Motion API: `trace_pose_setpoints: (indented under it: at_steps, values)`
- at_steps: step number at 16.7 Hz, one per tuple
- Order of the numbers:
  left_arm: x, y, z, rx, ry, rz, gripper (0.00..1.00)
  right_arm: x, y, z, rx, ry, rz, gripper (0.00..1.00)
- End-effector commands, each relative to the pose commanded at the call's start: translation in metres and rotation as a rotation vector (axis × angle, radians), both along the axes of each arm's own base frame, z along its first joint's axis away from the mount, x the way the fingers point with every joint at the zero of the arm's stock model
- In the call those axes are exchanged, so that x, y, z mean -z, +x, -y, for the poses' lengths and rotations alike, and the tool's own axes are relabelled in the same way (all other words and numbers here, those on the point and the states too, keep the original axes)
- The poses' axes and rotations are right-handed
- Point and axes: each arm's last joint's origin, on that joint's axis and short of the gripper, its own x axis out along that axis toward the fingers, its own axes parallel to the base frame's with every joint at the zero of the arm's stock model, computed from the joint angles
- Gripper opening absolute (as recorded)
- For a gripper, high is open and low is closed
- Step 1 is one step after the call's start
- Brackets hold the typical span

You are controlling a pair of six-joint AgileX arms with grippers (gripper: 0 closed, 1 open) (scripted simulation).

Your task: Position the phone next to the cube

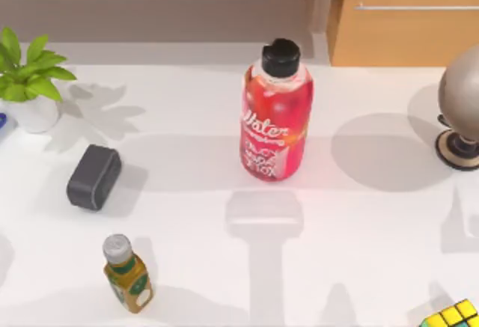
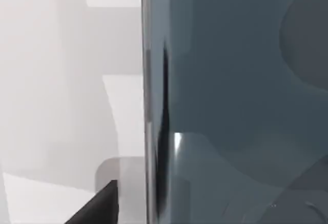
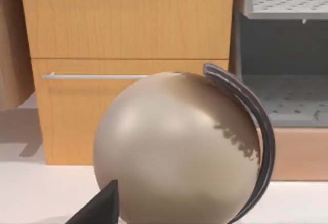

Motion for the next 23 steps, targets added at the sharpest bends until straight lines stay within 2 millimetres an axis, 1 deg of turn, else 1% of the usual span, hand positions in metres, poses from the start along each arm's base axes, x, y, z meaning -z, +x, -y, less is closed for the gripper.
trace_pose_setpoints:
  at_steps: [2,6,19,20,23]
  values:
    - [0.0076,-0.0001,0.0002,0.0,0.0,0.0,1.0,0.0,0.0,0.0,0.0,0.0,0.0,1.0]
    - [0.0083,-0.0001,0.0002,0.0,0.0,0.0,1.0,0.0,0.0,0.0,0.0,0.0,0.0,1.0]
    - [0.0083,-0.0001,0.0002,0.0,0.0,0.0,0.02,0.0,0.0,0.0,0.0,0.0,0.0,1.0]
    - [0.0083,-0.0001,0.0002,0.0,0.0,0.0,0.0,0.0,0.0,0.0,0.0,0.0,0.0,1.0]
    - [0.0083,-0.0001,0.0002,0.0,0.0,0.0,0.0,0.0,0.0,0.0,0.0,0.0,0.0,1.0]
